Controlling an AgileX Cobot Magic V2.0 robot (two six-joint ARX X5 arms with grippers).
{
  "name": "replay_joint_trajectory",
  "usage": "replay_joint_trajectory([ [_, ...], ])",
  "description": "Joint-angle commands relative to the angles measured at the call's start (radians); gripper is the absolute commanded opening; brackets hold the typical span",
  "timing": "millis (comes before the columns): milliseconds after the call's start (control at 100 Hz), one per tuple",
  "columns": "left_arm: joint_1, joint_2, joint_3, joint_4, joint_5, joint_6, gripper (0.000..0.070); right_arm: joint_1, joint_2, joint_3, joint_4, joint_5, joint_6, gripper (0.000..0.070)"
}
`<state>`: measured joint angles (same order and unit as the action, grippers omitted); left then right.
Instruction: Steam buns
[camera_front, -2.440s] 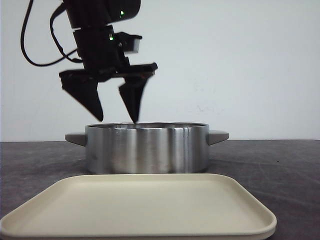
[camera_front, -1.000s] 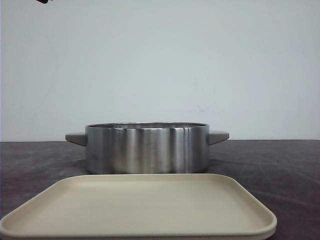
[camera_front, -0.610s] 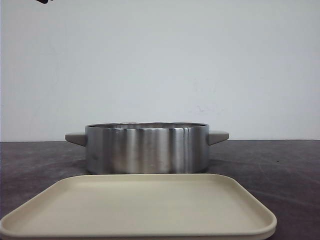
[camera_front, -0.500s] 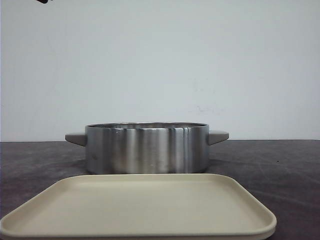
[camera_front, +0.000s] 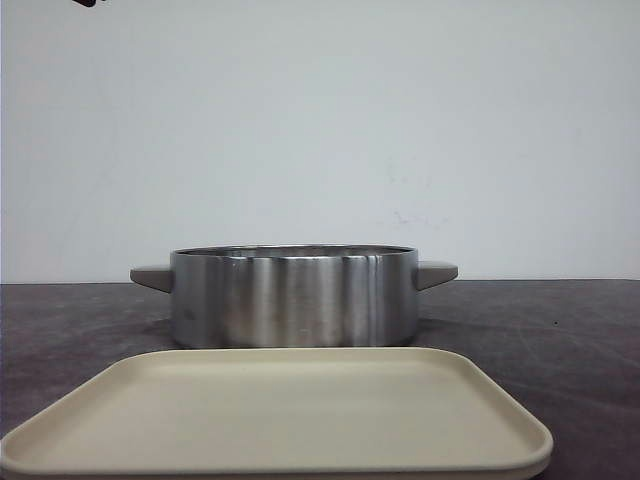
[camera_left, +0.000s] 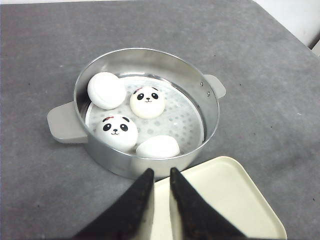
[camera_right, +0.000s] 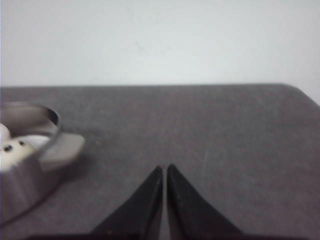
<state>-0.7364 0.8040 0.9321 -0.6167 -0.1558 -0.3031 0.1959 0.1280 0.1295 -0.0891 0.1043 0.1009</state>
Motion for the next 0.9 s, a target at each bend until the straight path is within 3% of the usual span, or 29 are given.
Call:
replay_joint_trajectory([
  [0,-0.008,0.005,0.013,0.011,-0.004,0.000,0.0016,0.000,-0.013,-0.020,0.014,-0.002,-0.007,0.0008],
  [280,-0.008,0.005,0.013,0.011,-0.004,0.000,0.0016,-0.018,-0.112,-0.116,0.019,-0.005,-0.008,0.0008],
  [490,-0.008,0.005,0.013,0.011,-0.004,0.000,0.0016,-0.033,-0.124,-0.117,-0.087,-0.026,-0.009,0.0008],
  [890,-0.008,0.005,0.013,0.011,-0.004,0.000,0.0016,-0.079,-0.124,-0.117,-0.074,-0.051,-0.042,0.0007],
])
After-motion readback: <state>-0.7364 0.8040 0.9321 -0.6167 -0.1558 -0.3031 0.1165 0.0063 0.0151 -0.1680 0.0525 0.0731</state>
